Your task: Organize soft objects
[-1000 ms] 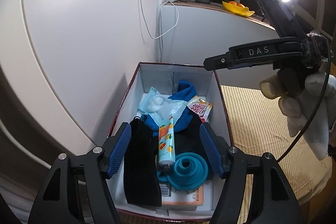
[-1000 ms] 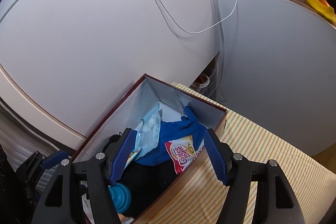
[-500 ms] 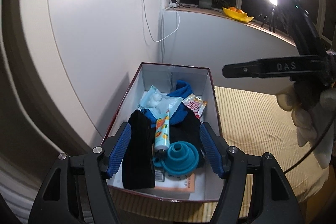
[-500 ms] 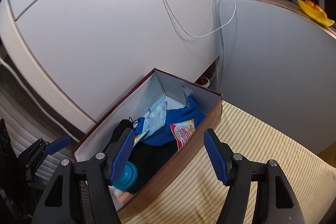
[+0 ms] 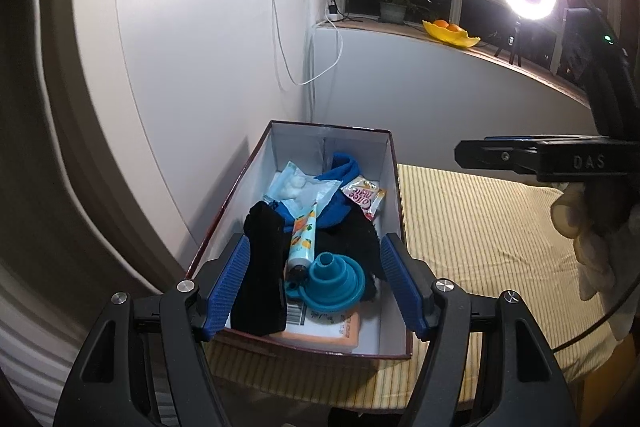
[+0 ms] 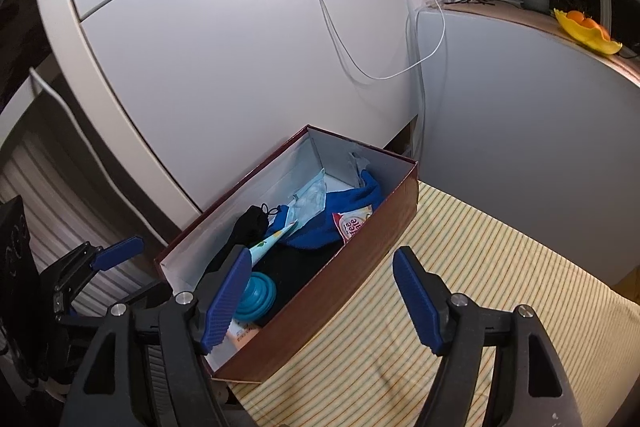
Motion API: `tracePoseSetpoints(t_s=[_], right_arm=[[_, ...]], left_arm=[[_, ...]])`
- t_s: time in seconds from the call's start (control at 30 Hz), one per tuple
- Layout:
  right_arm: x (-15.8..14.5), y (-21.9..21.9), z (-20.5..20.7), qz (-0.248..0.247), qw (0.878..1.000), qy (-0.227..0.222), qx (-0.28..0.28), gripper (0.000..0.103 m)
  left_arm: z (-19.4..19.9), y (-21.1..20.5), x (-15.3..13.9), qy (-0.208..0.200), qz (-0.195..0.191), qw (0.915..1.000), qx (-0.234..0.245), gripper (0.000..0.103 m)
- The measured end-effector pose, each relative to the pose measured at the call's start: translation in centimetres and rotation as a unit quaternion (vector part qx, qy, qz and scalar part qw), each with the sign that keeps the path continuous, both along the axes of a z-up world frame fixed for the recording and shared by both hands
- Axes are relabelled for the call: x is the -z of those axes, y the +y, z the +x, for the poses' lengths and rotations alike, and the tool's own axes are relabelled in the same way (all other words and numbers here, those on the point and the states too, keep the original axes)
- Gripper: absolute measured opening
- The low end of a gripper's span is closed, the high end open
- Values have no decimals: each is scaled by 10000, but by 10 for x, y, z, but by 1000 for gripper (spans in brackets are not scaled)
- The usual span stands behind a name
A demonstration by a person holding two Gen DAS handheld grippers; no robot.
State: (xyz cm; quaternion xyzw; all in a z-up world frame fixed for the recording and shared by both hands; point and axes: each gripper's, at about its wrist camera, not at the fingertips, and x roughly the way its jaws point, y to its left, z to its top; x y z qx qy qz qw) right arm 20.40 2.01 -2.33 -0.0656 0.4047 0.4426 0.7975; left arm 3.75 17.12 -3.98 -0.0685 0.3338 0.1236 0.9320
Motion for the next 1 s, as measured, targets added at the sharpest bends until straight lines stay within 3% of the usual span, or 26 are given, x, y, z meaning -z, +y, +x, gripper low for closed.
tracePoseSetpoints(t_s=[0.33,0.63,1.0], right_arm=[[3,-25,-38,30,9987,-509,-45,77],[4,-60,-79,224,9959,-869,145,82],[12,-93,-111,185,9906,-1233,561,83]], left_arm=[[-25,-7,0,-236,-100,9991,-343,68],[-60,-35,-11,-661,224,9953,-669,76],[-77,-36,5,-563,104,9941,-919,76]])
